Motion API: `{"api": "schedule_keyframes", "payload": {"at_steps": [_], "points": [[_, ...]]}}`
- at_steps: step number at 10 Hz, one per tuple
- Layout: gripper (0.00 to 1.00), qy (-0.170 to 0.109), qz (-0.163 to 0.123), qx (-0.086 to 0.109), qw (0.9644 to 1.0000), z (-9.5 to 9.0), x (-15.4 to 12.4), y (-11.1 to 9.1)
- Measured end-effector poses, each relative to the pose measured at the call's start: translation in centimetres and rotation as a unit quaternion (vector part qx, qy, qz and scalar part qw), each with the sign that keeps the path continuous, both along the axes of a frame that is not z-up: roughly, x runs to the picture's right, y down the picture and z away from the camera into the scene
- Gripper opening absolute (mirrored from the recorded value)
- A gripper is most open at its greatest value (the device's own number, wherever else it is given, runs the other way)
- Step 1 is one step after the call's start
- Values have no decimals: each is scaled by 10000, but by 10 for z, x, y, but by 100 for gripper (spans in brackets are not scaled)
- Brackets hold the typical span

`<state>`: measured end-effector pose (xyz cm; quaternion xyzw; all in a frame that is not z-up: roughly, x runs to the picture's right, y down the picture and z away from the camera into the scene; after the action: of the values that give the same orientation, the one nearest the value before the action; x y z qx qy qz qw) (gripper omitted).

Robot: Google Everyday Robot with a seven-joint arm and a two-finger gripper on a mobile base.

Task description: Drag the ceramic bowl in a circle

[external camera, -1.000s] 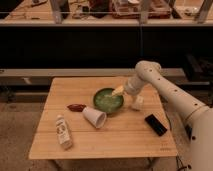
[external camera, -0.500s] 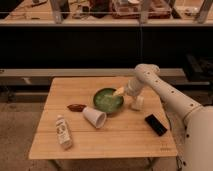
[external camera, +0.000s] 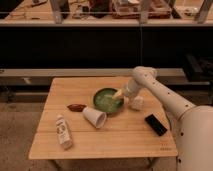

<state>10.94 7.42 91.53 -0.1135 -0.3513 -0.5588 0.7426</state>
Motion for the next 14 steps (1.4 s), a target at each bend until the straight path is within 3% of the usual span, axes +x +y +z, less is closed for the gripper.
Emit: {"api": "schedule_keyframes", "payload": {"at_steps": [3, 5, 9, 11, 14], "points": [[20, -129, 67, -6, 9999, 5, -9, 0], [18, -138, 79, 15, 9999, 9, -13, -4], [18, 138, 266, -57, 9995, 21, 7, -9], [18, 539, 500, -68, 9973, 22, 49, -14], [18, 1066, 633, -160, 9922, 13, 104, -1]]}}
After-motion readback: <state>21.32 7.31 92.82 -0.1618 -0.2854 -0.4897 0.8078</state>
